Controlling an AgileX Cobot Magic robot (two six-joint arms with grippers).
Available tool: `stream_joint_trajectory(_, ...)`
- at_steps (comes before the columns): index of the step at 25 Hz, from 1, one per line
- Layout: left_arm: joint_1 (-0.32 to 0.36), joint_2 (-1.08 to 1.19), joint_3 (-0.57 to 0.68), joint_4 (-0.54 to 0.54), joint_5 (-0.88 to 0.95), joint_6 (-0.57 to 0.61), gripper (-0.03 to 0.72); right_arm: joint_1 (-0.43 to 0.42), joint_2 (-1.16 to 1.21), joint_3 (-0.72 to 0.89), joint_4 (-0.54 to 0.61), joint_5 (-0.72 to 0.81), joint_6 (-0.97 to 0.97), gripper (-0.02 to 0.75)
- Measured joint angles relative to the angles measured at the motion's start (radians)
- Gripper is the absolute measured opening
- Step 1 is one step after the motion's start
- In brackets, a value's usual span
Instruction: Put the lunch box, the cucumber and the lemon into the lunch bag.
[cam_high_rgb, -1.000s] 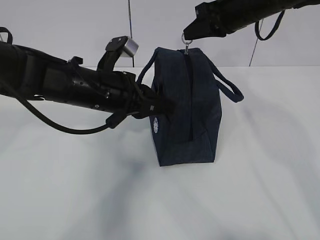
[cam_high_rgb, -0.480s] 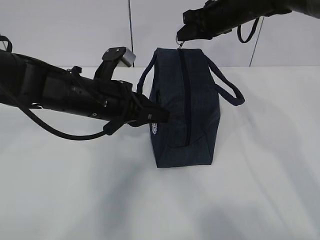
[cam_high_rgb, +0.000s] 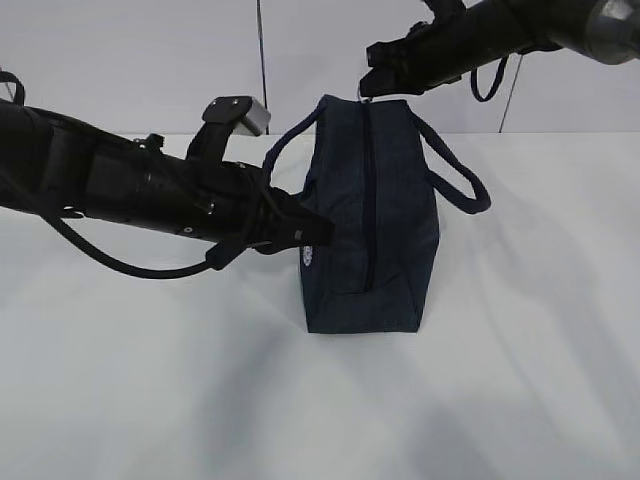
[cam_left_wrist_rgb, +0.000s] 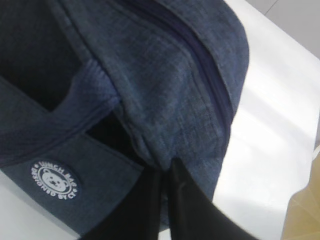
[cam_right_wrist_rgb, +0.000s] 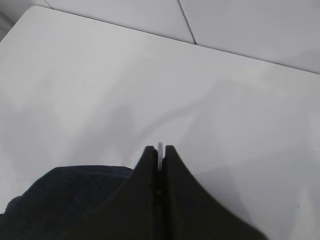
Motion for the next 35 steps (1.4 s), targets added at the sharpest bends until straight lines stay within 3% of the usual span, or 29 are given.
stream_joint_trajectory(13,-0.002,0.000,0.000,0.006,-0.121,0.000,-0.009,-0.023,0.002,-0.183,-0.023,0.132,0.134,0.000)
stream_joint_trajectory(21,-0.002,0.000,0.000,0.002,-0.138,0.000,-0.009,-0.023,0.016,-0.197,-0.088,0.102,0.233,0.000)
stream_joint_trajectory(35,-0.002,0.000,0.000,0.002,-0.146,0.000,-0.009,-0.021,0.088,-0.201,-0.094,0.007,0.303,0.000)
